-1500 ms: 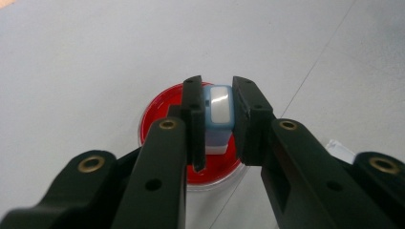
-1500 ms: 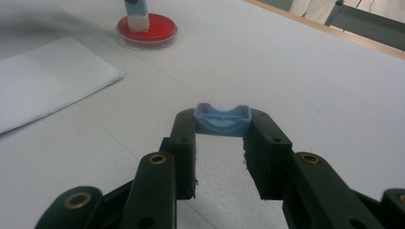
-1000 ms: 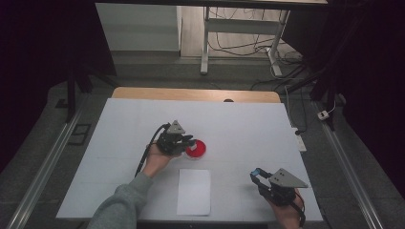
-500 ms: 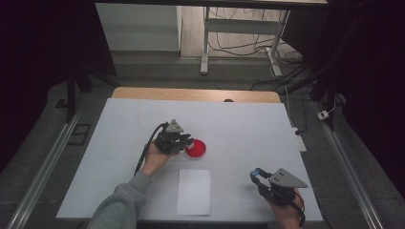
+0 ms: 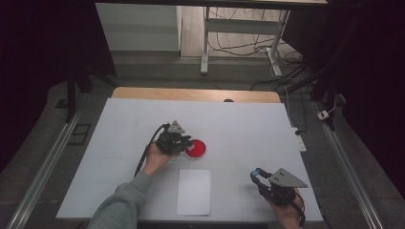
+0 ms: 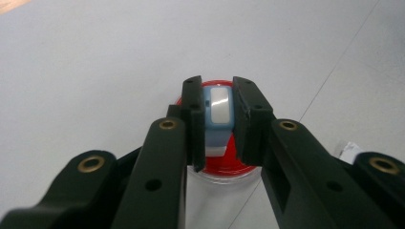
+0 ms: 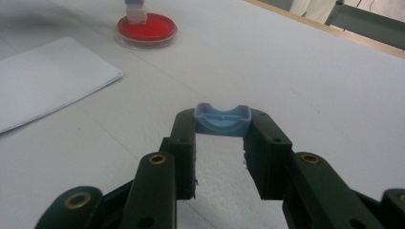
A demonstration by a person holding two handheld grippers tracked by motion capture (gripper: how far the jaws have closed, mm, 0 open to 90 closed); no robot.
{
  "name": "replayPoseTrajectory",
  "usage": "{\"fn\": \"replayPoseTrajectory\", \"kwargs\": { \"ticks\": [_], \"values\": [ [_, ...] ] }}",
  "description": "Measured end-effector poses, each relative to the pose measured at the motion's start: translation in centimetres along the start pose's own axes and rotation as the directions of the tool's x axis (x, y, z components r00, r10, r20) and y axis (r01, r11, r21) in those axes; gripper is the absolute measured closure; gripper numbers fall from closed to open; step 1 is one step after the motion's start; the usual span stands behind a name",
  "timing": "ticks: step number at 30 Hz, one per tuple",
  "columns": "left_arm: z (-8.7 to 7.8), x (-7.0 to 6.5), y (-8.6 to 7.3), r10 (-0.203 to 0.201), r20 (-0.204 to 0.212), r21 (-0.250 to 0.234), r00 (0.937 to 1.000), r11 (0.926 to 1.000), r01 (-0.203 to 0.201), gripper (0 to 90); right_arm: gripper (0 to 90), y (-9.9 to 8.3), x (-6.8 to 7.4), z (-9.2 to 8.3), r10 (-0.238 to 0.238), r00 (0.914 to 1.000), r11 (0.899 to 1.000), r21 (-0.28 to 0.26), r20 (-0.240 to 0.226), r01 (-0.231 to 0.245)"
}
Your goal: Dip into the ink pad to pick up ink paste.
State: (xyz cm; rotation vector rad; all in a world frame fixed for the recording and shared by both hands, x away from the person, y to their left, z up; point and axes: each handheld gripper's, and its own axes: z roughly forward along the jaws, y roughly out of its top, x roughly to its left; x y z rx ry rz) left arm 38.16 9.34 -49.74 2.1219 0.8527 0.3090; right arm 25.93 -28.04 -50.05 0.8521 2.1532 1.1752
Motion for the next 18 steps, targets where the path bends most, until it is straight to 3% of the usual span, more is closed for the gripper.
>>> {"fn": "replayPoseTrajectory", "kwargs": {
  "ticks": [18],
  "values": [
    [0.43, -0.14, -0.28, -0.001, -0.006, 0.0, 1.0, 1.0, 0.001, 76.3, 64.9, 0.03, 0.11, 0.04, -0.008, 1.0, 1.0, 0.003, 0.003, 0.008]
  ]
}}
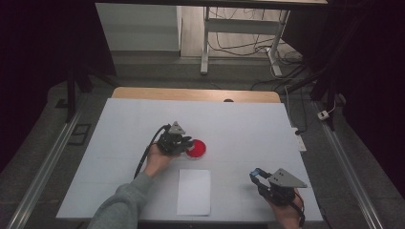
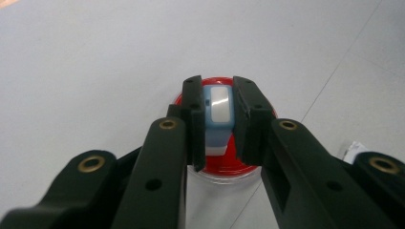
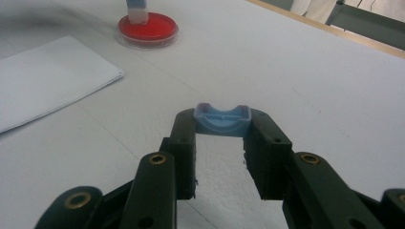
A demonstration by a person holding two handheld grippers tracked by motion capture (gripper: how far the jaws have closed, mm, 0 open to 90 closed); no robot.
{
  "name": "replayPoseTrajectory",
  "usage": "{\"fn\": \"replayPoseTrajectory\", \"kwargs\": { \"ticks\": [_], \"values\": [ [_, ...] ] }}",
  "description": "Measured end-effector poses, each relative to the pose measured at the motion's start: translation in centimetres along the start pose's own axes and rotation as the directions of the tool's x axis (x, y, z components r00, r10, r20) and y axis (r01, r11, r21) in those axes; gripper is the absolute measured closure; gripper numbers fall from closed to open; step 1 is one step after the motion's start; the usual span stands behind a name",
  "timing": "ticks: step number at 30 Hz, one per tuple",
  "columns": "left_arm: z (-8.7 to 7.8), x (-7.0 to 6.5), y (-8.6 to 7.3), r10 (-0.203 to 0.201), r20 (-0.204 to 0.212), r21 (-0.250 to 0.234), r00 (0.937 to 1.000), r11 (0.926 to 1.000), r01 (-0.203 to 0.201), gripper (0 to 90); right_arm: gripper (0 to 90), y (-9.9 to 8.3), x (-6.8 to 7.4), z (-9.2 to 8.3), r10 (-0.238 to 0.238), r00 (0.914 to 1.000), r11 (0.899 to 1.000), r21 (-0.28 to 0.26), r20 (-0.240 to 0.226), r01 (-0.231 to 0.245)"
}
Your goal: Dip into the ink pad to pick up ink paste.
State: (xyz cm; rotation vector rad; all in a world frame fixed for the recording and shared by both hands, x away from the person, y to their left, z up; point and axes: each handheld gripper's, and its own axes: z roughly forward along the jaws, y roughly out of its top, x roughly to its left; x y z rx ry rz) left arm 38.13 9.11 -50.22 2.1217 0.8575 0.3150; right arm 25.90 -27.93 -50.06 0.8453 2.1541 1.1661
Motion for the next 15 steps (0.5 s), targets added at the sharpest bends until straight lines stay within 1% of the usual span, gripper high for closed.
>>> {"fn": "replayPoseTrajectory", "kwargs": {
  "ticks": [5, 8, 10, 15],
  "values": [
    [-0.03, 0.12, -0.09, -0.006, 0.005, -0.002, 1.0, 1.0, 0.006, 76.4, 64.9, 0.02, 0.06, 0.04, 0.005, 1.0, 1.0, -0.004, -0.004, -0.005],
    [-0.02, 0.01, -0.07, 0.0, 0.0, -0.001, 1.0, 1.0, 0.0, 76.3, 64.9, 0.0, 0.07, 0.08, 0.006, 1.0, 1.0, -0.004, -0.007, -0.006],
    [-0.03, -0.01, -0.05, 0.003, -0.001, 0.0, 1.0, 1.0, -0.003, 76.3, 64.9, 0.0, 0.06, 0.09, 0.006, 1.0, 1.0, -0.004, -0.007, -0.006],
    [-0.1, 0.07, -0.06, -0.005, 0.003, -0.003, 1.0, 1.0, 0.005, 76.3, 64.9, 0.01, 0.04, 0.03, 0.003, 1.0, 1.0, 0.0, 0.0, -0.003]
  ]
}}
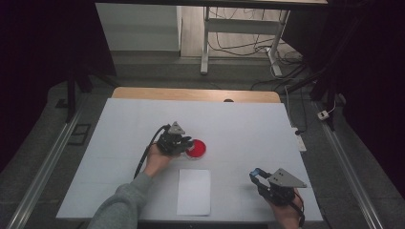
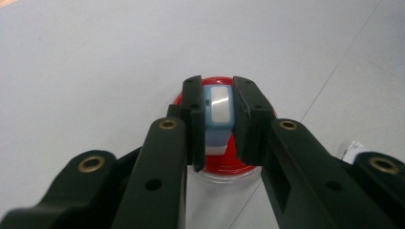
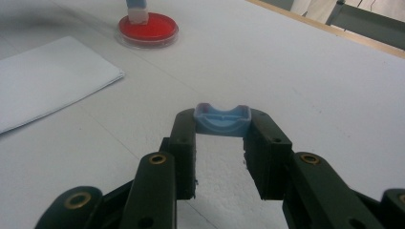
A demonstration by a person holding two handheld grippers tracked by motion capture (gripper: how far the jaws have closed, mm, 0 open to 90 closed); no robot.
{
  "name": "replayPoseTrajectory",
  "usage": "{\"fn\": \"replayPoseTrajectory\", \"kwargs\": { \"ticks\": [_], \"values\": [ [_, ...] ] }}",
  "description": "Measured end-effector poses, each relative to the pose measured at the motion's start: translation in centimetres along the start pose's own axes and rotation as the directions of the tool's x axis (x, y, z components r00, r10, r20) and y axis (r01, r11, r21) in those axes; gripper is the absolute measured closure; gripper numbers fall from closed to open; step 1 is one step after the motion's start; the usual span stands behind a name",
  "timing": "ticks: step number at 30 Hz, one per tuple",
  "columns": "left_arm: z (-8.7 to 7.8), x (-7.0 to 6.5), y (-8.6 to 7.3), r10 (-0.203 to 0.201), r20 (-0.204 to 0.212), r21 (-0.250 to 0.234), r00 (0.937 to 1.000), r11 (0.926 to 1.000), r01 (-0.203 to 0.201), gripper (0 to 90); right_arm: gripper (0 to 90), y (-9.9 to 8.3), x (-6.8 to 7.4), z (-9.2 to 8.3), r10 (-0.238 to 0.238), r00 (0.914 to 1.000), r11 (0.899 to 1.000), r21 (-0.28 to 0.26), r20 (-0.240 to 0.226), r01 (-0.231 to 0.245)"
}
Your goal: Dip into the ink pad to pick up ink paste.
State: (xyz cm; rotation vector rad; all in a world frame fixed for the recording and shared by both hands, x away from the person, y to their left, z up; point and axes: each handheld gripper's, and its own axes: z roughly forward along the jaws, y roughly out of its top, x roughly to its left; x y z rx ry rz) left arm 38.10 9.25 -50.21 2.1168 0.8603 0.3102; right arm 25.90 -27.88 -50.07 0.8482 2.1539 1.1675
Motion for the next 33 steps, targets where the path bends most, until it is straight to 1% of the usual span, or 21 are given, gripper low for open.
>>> {"fn": "replayPoseTrajectory", "kwargs": {
  "ticks": [3, 5, 11, 19, 23, 27, 33],
  "values": [
    [-0.3, 0.0, 0.1, -0.003, -0.002, -0.014, 1.0, 0.9999, 0.003, 76.3, 64.9, 0.0, 0.0, 0.0, 0.0, 1.0, 1.0, -0.002, -0.004, 0.0],
    [-0.4, -0.1, 0.2, 0.004, -0.008, -0.012, 1.0, 0.9999, -0.004, 76.2, 64.9, 0.0, 0.0, 0.0, 0.0, 1.0, 1.0, -0.002, 0.001, 0.0],
    [-0.7, -0.3, 0.4, 0.001, 0.001, -0.028, 1.0, 0.9996, -0.001, 76.2, 64.9, 0.0, -0.1, -0.1, 0.003, 1.0, 1.0, -0.005, -0.003, -0.003],
    [-1.9, -0.1, 0.7, -0.018, 0.031, -0.07, 0.9994, 0.9973, 0.02, 76.2, 64.9, 0.0, -0.1, -0.1, 0.002, 1.0, 1.0, -0.005, -0.003, -0.002],
    [-2.1, -0.1, 0.7, -0.023, 0.038, -0.075, 0.999, 0.9968, 0.026, 76.1, 64.9, 0.0, -0.1, -0.1, 0.0, 1.0, 1.0, -0.005, -0.003, 0.0],
    [-2.4, -0.2, 0.8, -0.018, 0.044, -0.079, 0.9989, 0.9966, 0.022, 76.1, 64.9, 0.0, -0.1, -0.1, -0.001, 1.0, 1.0, -0.003, -0.002, 0.001],
    [-3.1, -0.3, 1.0, -0.018, 0.063, -0.094, 0.9978, 0.9953, 0.024, 76.1, 64.9, 0.0, -0.1, -0.1, -0.001, 1.0, 1.0, -0.004, -0.003, 0.001]
  ]
}}
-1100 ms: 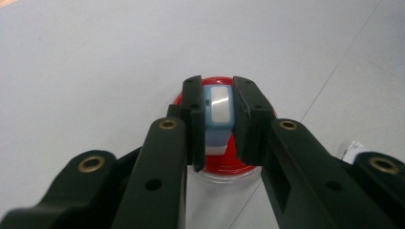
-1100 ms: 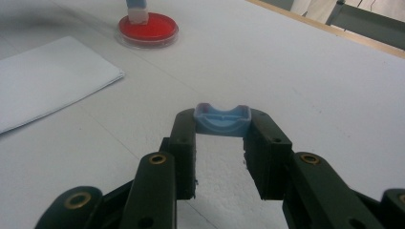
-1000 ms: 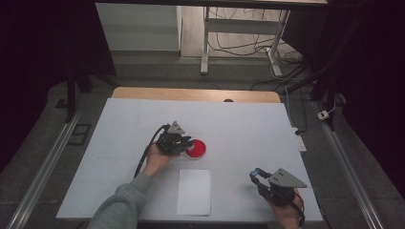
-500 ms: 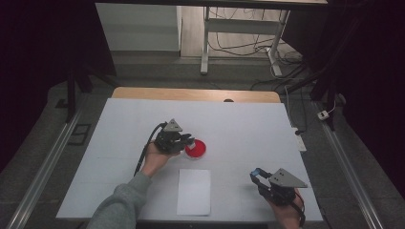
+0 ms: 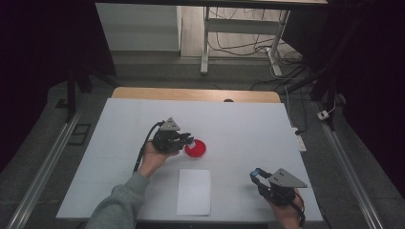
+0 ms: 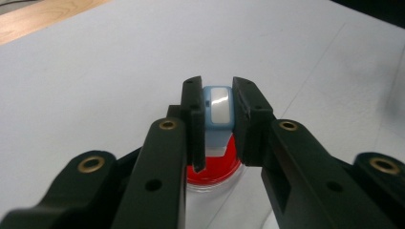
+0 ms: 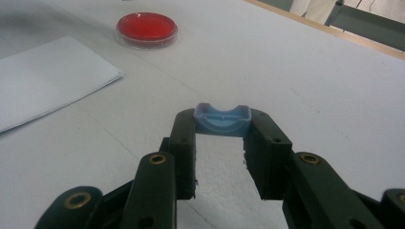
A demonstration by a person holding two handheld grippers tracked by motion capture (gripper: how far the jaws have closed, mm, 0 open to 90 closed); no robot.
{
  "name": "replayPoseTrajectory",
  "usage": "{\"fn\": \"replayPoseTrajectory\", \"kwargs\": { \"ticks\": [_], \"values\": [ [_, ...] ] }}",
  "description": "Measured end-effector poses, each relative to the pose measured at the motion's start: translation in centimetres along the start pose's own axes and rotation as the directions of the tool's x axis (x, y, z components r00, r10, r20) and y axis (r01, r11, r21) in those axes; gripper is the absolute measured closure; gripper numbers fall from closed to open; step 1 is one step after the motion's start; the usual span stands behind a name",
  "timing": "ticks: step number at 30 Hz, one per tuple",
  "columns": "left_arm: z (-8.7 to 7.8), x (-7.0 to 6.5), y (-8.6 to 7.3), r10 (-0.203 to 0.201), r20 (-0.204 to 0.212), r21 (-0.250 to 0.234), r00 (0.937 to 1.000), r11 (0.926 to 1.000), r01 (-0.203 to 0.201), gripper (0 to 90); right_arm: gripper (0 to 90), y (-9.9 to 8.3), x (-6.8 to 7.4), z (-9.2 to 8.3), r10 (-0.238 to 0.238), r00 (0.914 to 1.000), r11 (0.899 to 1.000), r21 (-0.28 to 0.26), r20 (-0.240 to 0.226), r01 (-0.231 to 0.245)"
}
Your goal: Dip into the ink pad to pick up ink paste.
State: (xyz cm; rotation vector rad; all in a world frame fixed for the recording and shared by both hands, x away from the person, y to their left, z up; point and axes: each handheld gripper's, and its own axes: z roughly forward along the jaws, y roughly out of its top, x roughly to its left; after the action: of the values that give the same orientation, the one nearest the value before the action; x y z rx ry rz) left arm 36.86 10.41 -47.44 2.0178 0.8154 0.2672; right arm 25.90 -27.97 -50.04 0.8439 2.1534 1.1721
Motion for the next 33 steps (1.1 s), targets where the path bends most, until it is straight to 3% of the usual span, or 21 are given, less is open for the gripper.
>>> {"fn": "replayPoseTrajectory", "kwargs": {
  "ticks": [9, 21, 33],
  "values": [
    [-0.8, -0.4, 0.4, -0.004, 0.044, -0.022, 0.999, 0.9997, 0.005, 76.1, 64.9, 0.0, 0.0, 0.0, 0.0, 1.0, 1.0, 0.003, 0.001, 0.0],
    [-1.5, -1.1, 0.7, 0.023, 0.076, -0.023, 0.9968, 0.9995, -0.021, 76.1, 64.9, 0.0, -0.1, 0.0, -0.001, 1.0, 1.0, 0.002, 0.0, 0.001],
    [-2.3, -2.1, 1.0, 0.05, 0.132, -0.034, 0.99, 0.9984, -0.046, 76.1, 64.9, 0.0, -0.1, 0.0, 0.001, 1.0, 1.0, 0.001, -0.002, -0.001]
  ]
}}
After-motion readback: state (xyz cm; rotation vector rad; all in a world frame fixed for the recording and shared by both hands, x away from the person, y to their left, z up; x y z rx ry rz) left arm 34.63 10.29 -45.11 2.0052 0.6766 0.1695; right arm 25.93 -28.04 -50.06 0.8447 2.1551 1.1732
